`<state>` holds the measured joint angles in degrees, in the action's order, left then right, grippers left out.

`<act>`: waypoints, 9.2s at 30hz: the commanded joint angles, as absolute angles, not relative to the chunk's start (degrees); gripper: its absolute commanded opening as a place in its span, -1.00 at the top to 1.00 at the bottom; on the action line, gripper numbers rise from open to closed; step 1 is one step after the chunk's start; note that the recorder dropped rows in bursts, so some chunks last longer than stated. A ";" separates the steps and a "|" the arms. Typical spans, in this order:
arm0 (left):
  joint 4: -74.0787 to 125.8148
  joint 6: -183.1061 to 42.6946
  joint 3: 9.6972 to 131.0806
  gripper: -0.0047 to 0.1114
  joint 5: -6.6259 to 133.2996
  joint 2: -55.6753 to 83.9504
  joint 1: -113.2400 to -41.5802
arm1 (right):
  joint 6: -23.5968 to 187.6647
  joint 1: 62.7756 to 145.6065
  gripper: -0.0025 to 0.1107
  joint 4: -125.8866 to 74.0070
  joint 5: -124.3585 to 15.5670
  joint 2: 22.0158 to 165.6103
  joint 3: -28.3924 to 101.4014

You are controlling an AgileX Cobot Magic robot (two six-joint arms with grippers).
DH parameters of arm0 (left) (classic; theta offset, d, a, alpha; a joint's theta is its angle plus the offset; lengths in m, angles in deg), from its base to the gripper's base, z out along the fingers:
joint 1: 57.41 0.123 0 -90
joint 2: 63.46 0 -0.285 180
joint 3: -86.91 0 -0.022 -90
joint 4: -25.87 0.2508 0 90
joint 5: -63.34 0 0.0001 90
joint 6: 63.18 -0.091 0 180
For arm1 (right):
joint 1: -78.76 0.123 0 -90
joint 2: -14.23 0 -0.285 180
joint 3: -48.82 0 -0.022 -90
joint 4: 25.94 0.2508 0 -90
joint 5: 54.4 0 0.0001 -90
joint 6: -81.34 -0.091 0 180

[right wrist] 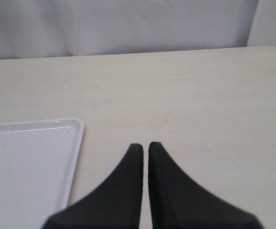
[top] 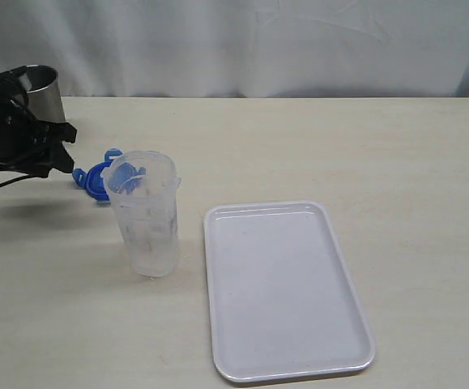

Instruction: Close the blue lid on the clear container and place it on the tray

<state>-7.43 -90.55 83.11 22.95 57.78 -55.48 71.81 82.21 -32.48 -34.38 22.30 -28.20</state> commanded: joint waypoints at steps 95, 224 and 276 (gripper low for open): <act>12.94 -117.09 89.94 0.92 27.34 40.35 -69.85 | 71.69 82.19 0.88 -32.36 -34.58 22.02 -28.39; 104.96 -39.39 55.06 0.92 18.54 23.85 -116.74 | 71.69 82.19 0.88 -32.36 -34.58 22.02 -28.39; 111.80 -27.63 55.06 0.92 12.15 23.85 -112.99 | 71.69 82.19 0.88 -32.36 -34.58 22.02 -28.39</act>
